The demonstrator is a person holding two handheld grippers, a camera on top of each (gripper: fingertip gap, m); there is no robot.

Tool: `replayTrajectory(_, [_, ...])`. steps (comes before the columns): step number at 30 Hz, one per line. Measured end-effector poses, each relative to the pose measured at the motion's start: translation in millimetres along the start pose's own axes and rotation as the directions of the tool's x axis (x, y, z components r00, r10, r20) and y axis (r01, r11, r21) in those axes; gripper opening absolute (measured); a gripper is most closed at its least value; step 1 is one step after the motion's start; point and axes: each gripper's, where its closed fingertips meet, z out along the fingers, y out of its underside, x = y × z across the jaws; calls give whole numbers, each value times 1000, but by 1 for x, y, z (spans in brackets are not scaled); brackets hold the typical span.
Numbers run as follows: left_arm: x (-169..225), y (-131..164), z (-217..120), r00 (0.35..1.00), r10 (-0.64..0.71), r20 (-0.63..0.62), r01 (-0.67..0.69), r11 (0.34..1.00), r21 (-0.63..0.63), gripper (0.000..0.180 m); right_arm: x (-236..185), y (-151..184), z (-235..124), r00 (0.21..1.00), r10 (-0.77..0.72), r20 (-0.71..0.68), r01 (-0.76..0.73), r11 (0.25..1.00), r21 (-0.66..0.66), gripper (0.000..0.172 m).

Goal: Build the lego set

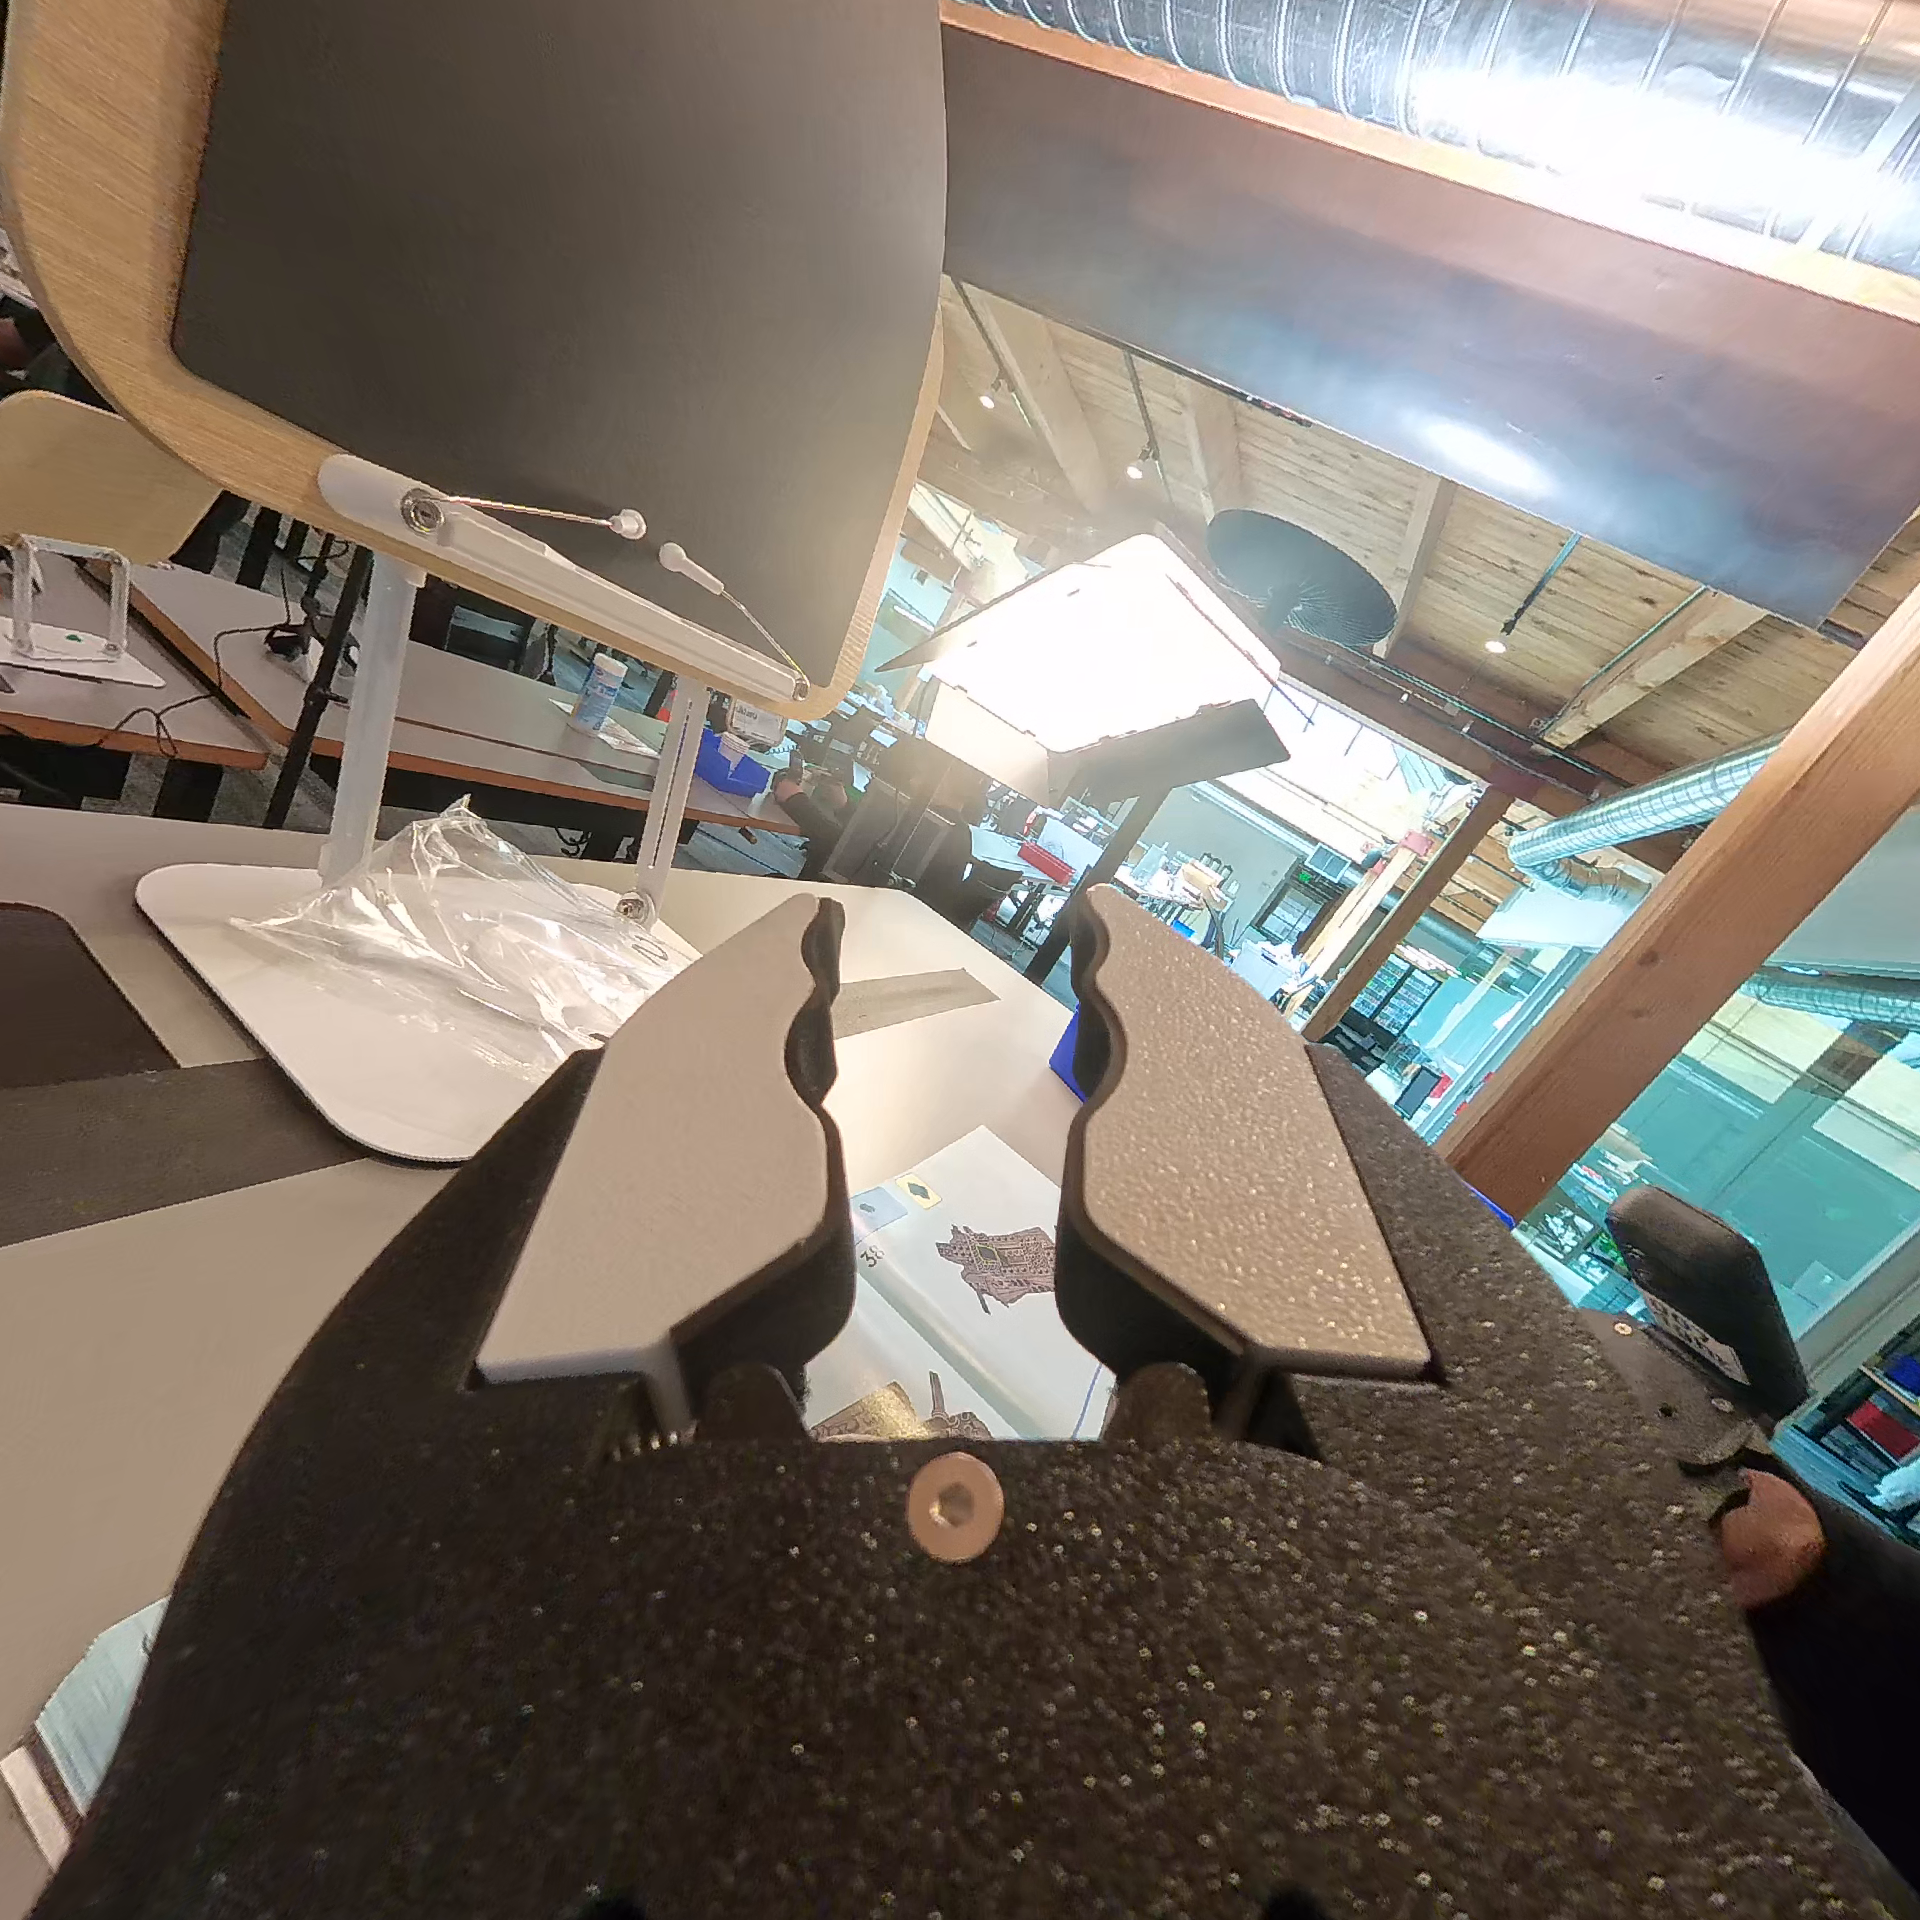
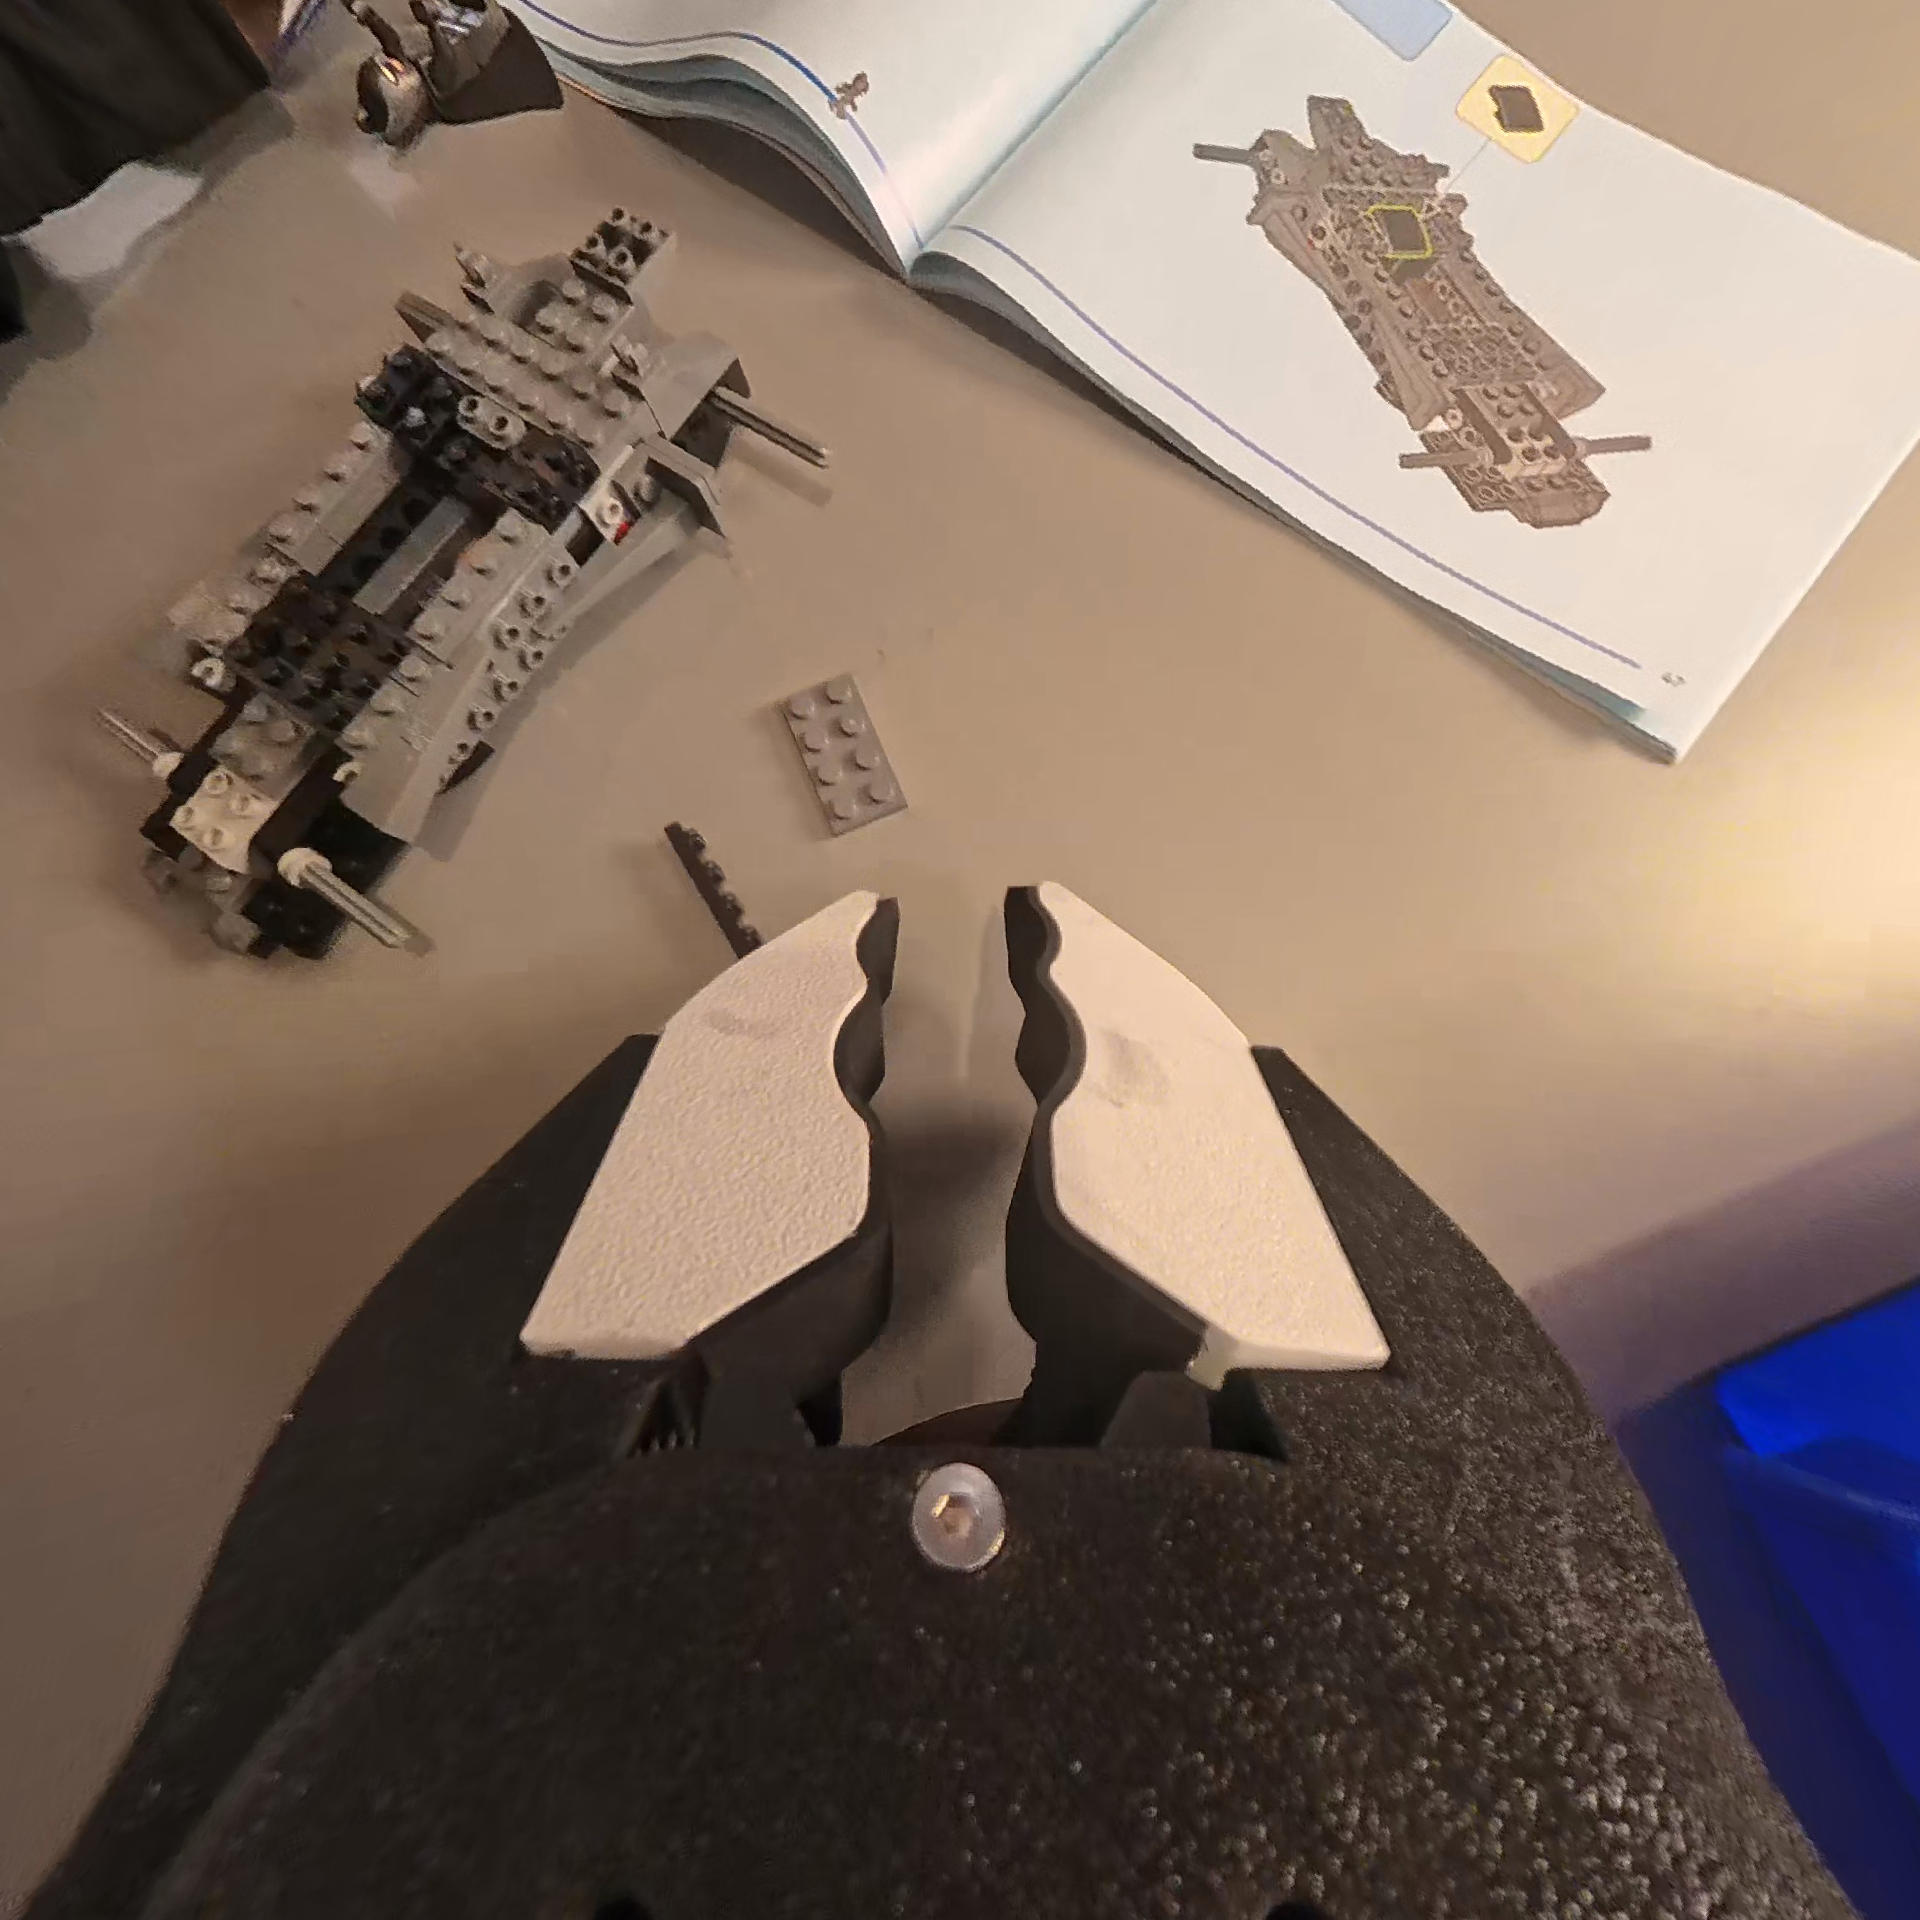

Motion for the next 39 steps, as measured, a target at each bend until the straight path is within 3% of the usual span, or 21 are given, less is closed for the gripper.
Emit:
replayTrajectory(7, [-1,-3,-2,1000,-2,3,2,1000,14,43,9,4,-5,999,43,5,-43,998,55,21])
replayTrajectory(39, [-2,-6,-3,1000,-15,-5,15,1000,25,43,11,7,0,997,73,4,-73,997,18,21])
